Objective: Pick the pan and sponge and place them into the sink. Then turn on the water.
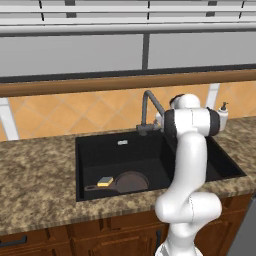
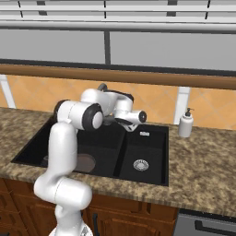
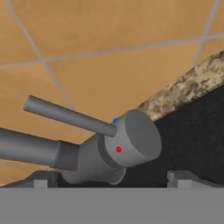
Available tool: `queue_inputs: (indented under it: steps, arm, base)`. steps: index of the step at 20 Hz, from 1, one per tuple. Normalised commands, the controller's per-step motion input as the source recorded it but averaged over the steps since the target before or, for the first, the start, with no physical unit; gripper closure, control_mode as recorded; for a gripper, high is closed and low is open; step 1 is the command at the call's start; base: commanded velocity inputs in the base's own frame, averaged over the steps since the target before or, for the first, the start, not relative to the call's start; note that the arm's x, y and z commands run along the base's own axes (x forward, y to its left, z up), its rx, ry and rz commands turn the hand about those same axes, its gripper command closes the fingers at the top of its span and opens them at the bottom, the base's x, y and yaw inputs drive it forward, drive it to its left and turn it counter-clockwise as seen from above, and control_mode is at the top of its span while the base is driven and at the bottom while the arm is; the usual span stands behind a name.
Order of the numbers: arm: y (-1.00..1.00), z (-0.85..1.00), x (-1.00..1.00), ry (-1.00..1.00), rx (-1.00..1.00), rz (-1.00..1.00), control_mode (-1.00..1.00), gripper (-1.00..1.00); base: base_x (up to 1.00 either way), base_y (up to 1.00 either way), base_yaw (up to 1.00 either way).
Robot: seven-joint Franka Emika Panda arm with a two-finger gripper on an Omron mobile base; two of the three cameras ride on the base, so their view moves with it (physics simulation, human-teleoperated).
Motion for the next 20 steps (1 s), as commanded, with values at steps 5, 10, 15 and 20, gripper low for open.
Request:
queue_inputs:
  steps: [5, 10, 15, 20]
  arm:
    - [0.00, -0.07, 0.28, 0.00, 0.00, 0.00, -1.00, -1.00]
    - [0.03, -0.17, 0.20, 0.00, 0.00, 0.00, -1.00, -1.00]
    - [0.02, -0.19, 0.18, 0.00, 0.00, 0.00, -1.00, -1.00]
    - [0.03, -0.16, 0.11, 0.00, 0.00, 0.00, -1.00, -1.00]
  base:
    - [0.00, 0.00, 0.00]
    - [0.00, 0.00, 0.00]
    - [0.00, 0.00, 0.00]
    - [0.00, 0.00, 0.00]
